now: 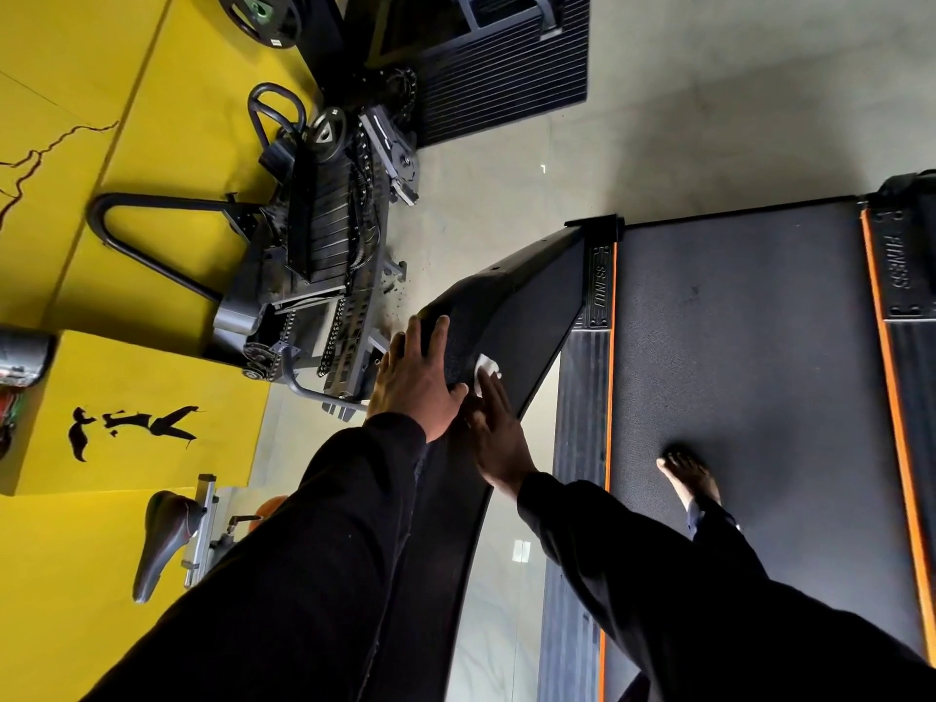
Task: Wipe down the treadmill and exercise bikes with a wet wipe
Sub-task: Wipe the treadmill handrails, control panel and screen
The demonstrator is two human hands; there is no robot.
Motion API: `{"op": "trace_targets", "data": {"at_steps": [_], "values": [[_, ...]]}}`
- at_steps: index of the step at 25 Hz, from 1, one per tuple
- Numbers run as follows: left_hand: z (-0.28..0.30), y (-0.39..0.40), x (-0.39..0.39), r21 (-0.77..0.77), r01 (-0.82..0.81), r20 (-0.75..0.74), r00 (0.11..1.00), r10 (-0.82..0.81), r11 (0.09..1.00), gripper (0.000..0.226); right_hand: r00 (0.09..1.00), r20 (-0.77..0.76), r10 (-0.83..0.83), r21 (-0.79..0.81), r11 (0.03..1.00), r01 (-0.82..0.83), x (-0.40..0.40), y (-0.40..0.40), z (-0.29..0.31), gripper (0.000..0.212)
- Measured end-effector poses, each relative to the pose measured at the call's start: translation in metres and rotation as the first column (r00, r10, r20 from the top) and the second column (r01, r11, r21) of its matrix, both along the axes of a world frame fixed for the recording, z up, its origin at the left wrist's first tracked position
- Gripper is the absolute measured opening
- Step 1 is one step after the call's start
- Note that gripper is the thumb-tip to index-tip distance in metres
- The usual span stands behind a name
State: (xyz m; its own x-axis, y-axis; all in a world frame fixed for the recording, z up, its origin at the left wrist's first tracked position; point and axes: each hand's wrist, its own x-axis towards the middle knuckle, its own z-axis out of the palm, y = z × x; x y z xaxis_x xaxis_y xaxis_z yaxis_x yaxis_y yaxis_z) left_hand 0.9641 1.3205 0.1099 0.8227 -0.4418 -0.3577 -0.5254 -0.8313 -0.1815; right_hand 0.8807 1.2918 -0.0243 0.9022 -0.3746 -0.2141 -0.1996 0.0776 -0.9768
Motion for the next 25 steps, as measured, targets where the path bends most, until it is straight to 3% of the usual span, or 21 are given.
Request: {"op": "trace_targets", "data": {"at_steps": [2, 6, 10, 15, 19, 22, 25], "values": [[-0.001, -0.003, 0.003, -0.004, 0.008, -0.003, 1.000, -0.008, 1.000, 0.089, 0.991, -0.136, 0.015, 0.088, 0.996, -0.003, 0.010, -0.010, -0.001, 0.057], [-0.006, -0.008, 0.009, -0.013, 0.021, -0.007, 1.000, -0.021, 1.000, 0.087, 0.991, 0.079, -0.105, 0.052, 0.993, 0.101, 0.014, -0.006, 0.006, 0.084], [-0.010, -0.011, 0.017, -0.016, 0.037, -0.010, 0.999, -0.037, 0.999, 0.087, 0.992, -0.125, -0.008, 0.127, 0.992, 0.024, 0.026, -0.022, -0.010, 0.056], [-0.017, -0.018, 0.027, -0.022, 0.067, -0.020, 0.997, -0.068, 0.997, 0.082, 0.996, 0.047, -0.076, 0.049, 0.996, 0.073, 0.034, -0.023, -0.008, 0.082], [-0.022, -0.023, 0.037, -0.021, 0.061, -0.050, 0.997, -0.062, 0.998, 0.080, 0.990, -0.130, -0.047, 0.164, 0.984, 0.068, 0.048, -0.038, -0.017, 0.057], [-0.026, -0.028, 0.042, -0.011, 0.068, -0.053, 0.996, -0.069, 0.998, 0.078, 0.995, 0.016, -0.095, 0.071, 0.993, 0.094, 0.044, -0.036, -0.022, 0.067], [-0.029, -0.034, 0.050, -0.004, 0.080, -0.052, 0.995, -0.080, 0.997, 0.078, 0.992, -0.114, -0.052, 0.128, 0.989, 0.067, 0.061, -0.049, -0.036, 0.062]]}}
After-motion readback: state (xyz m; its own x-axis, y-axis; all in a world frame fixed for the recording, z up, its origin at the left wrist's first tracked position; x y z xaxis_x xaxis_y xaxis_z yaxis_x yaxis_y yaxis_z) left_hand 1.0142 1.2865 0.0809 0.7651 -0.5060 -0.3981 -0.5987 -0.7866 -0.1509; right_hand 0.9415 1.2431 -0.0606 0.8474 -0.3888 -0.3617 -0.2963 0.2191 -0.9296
